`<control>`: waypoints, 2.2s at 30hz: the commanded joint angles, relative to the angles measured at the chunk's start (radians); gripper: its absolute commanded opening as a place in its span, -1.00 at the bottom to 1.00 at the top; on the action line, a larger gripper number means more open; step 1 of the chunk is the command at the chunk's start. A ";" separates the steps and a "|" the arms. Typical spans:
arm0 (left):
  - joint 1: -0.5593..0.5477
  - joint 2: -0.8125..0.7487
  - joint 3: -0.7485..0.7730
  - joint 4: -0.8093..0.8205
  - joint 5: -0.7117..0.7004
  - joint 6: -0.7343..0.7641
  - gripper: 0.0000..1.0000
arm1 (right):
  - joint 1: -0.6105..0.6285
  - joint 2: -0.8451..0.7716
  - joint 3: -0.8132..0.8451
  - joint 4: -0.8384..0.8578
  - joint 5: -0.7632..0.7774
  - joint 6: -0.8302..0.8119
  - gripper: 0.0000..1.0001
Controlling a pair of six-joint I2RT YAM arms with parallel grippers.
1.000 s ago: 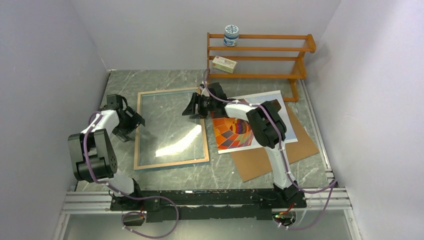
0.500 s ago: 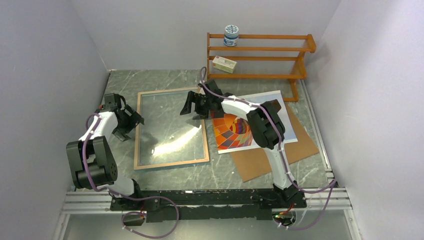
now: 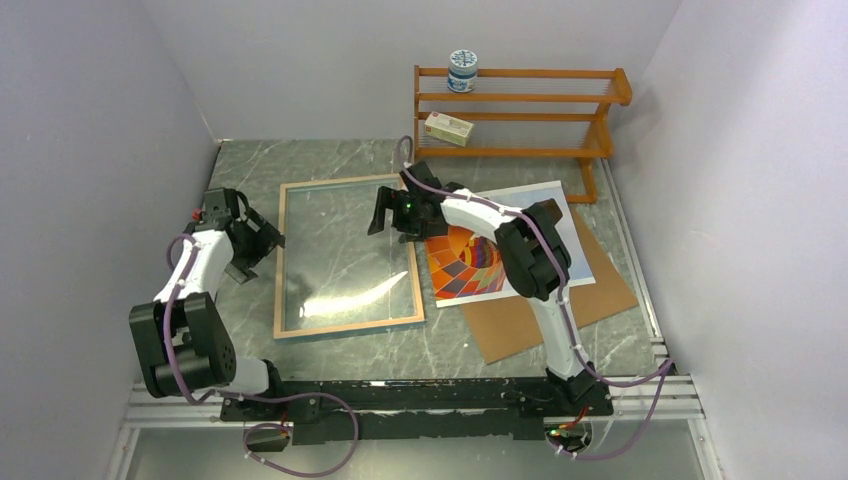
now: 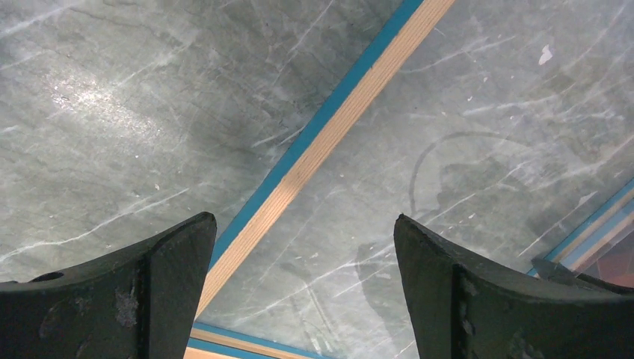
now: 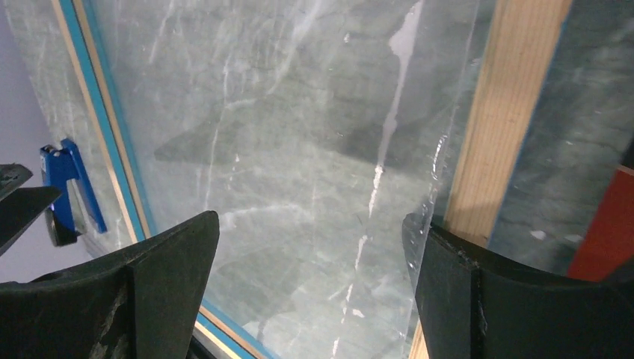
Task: Put the photo into the frame
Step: Place the photo frame item in the photo frame.
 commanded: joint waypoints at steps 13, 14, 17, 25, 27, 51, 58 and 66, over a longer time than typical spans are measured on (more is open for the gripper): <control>-0.001 -0.102 -0.031 -0.008 -0.093 -0.016 0.88 | -0.013 -0.196 -0.084 -0.035 0.153 -0.049 0.96; -0.001 -0.104 -0.033 -0.007 -0.094 -0.017 0.88 | -0.014 -0.205 -0.088 -0.039 0.163 -0.052 0.96; -0.001 -0.106 -0.034 -0.006 -0.094 -0.017 0.88 | -0.022 -0.237 -0.111 -0.042 0.193 -0.054 0.97; 0.001 -0.105 -0.031 -0.001 -0.093 -0.010 0.88 | -0.044 -0.304 -0.168 -0.042 0.234 -0.061 0.97; 0.001 -0.105 -0.035 0.006 -0.104 -0.002 0.88 | -0.049 -0.315 -0.172 -0.050 0.244 -0.064 0.97; 0.000 0.027 -0.193 0.378 0.121 0.037 0.80 | -0.065 -0.337 -0.264 -0.075 0.235 -0.133 0.61; -0.001 0.073 -0.207 0.395 0.207 -0.010 0.76 | -0.124 -0.432 -0.415 -0.006 0.233 -0.116 0.59; -0.001 0.033 -0.189 0.282 0.161 -0.065 0.77 | -0.252 -0.666 -0.671 0.103 0.232 -0.056 0.57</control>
